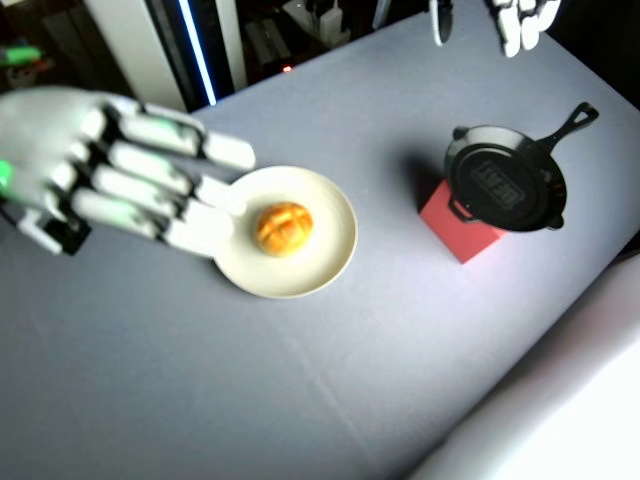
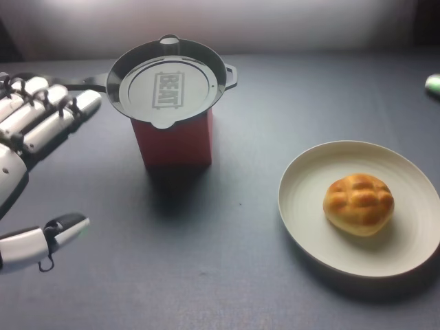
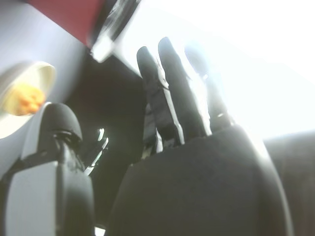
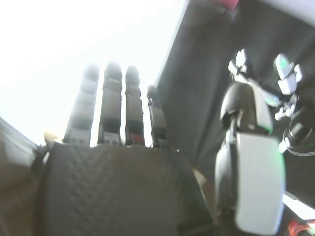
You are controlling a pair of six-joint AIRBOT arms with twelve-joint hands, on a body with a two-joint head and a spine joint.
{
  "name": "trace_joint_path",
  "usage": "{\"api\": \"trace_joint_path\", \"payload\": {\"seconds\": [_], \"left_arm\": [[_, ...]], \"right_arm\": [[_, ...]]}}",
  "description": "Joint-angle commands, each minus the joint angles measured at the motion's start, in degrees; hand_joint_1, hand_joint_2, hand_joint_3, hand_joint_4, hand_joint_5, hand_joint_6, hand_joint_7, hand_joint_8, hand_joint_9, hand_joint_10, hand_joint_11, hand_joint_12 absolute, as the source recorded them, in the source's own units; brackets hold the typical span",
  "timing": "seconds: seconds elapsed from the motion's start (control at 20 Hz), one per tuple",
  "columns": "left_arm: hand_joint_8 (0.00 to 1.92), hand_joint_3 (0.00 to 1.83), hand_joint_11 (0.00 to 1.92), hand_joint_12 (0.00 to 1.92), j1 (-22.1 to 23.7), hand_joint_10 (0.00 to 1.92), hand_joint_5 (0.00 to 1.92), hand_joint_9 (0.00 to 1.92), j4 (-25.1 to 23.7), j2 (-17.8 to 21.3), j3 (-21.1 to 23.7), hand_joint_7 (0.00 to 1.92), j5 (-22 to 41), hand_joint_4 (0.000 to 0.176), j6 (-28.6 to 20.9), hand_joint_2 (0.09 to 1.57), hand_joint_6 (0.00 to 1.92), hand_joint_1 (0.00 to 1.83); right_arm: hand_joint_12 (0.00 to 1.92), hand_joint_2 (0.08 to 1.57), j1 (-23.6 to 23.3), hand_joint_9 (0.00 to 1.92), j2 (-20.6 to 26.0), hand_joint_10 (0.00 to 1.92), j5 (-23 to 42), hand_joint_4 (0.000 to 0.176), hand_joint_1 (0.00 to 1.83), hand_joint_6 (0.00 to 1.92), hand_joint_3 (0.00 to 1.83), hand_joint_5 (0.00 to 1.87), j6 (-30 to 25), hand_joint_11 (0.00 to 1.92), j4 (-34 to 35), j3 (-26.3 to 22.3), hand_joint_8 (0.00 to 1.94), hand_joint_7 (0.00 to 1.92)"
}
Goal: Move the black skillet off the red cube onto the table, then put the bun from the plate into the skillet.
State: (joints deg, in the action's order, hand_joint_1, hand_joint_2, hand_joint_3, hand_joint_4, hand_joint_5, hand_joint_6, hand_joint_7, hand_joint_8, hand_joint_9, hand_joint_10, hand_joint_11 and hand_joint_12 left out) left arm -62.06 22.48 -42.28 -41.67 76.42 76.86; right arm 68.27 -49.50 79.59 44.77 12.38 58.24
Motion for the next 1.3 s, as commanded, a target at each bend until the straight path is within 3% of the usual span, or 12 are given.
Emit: {"api": "trace_joint_path", "payload": {"seconds": [0.0,0.15,0.25,0.35,0.4,0.45,0.5,0.65,0.75,0.95,1.15,1.25], "left_arm": [[0.00,0.02,0.00,0.00,0.4,0.00,0.04,0.00,-0.6,0.2,-0.3,0.00,6.2,0.129,0.2,1.01,0.01,0.53],[0.00,0.00,0.00,0.00,0.2,0.00,0.05,0.00,0.1,0.0,-0.6,0.00,5.4,0.106,0.2,0.99,0.01,0.51],[0.00,0.01,0.00,0.00,1.2,0.00,0.07,0.00,2.0,-0.6,-2.1,0.00,4.5,0.082,0.2,1.00,0.01,0.56],[0.00,0.01,0.00,0.00,3.8,0.00,0.07,0.00,4.2,-1.8,-4.7,0.01,1.9,0.082,0.2,1.01,0.01,0.62],[0.01,0.01,0.00,0.00,5.3,0.00,0.08,0.00,5.3,-2.8,-6.5,0.02,0.0,0.068,0.2,1.01,0.01,0.66],[0.01,0.01,0.01,0.00,6.8,0.00,0.10,0.01,6.0,-3.7,-8.1,0.05,-1.8,0.070,0.2,1.01,0.02,0.73],[0.01,0.00,0.00,0.00,8.7,0.00,0.10,0.01,7.0,-4.7,-10.0,0.05,-4.1,0.092,0.2,1.01,0.01,0.83],[0.01,0.00,0.00,0.00,13.2,0.00,0.10,0.01,10.1,-7.6,-15.3,0.06,-9.7,0.100,0.2,0.99,0.01,0.87],[0.01,0.00,0.00,0.00,16.5,0.00,0.12,0.00,12.2,-9.8,-19.4,0.09,-14.6,0.112,0.2,0.97,0.01,0.83],[0.01,0.00,0.00,0.00,22.0,0.01,0.09,0.03,14.0,-13.8,-26.4,0.10,-23.3,0.167,0.2,0.97,0.00,0.81],[0.00,0.00,0.00,0.00,26.9,0.02,0.07,0.07,14.9,-16.9,-31.7,0.09,-29.0,0.176,0.2,0.99,0.00,0.79],[0.00,0.00,0.03,0.02,29.1,0.01,0.14,0.09,15.2,-18.4,-34.6,0.13,-32.4,0.176,0.2,0.99,0.01,0.87]], "right_arm": [[0.06,1.14,-0.4,0.34,0.1,0.00,7.2,0.088,0.72,0.00,0.00,0.18,-0.6,0.31,0.0,0.2,0.00,0.28],[0.06,1.16,-0.4,0.36,0.1,0.01,6.6,0.066,0.67,0.01,0.01,0.23,-0.6,0.34,-0.3,0.3,0.01,0.30],[0.06,1.17,-0.4,0.36,0.0,0.01,6.4,0.063,0.66,0.01,0.01,0.24,-0.6,0.35,-0.3,0.3,0.01,0.30],[0.05,1.18,-0.4,0.37,-0.1,0.01,6.1,0.068,0.65,0.01,0.01,0.25,-0.6,0.35,-0.4,0.3,0.01,0.31],[0.05,1.19,-0.4,0.37,-0.1,0.01,6.0,0.065,0.65,0.01,0.01,0.26,-0.6,0.36,-0.5,0.3,0.01,0.32],[0.05,1.21,-0.4,0.36,-0.2,0.00,5.8,0.078,0.65,0.00,0.01,0.24,-0.6,0.35,-0.7,0.3,0.00,0.31],[0.04,1.22,-0.4,0.34,-0.3,0.00,5.7,0.084,0.67,0.01,0.01,0.26,-0.6,0.35,-0.9,0.4,0.00,0.30],[0.05,1.21,-0.4,0.35,-0.4,0.01,5.1,0.075,0.65,0.01,0.00,0.28,-0.6,0.37,-1.0,0.5,0.00,0.31],[0.05,1.21,-0.4,0.37,-0.5,0.01,4.7,0.089,0.64,0.01,0.00,0.28,-0.6,0.39,-1.2,0.7,0.01,0.32],[0.05,1.22,-0.4,0.37,-0.8,0.00,4.0,0.075,0.64,0.01,0.00,0.30,-0.7,0.42,-1.7,0.9,0.01,0.35],[0.05,1.22,-0.4,0.38,-1.1,0.00,3.2,0.070,0.60,0.00,0.00,0.30,-0.8,0.45,-2.1,1.2,0.01,0.36],[0.05,1.22,-0.4,0.40,-1.4,0.01,2.9,0.067,0.60,0.00,0.00,0.30,-1.0,0.46,-2.3,1.5,0.01,0.37]]}}
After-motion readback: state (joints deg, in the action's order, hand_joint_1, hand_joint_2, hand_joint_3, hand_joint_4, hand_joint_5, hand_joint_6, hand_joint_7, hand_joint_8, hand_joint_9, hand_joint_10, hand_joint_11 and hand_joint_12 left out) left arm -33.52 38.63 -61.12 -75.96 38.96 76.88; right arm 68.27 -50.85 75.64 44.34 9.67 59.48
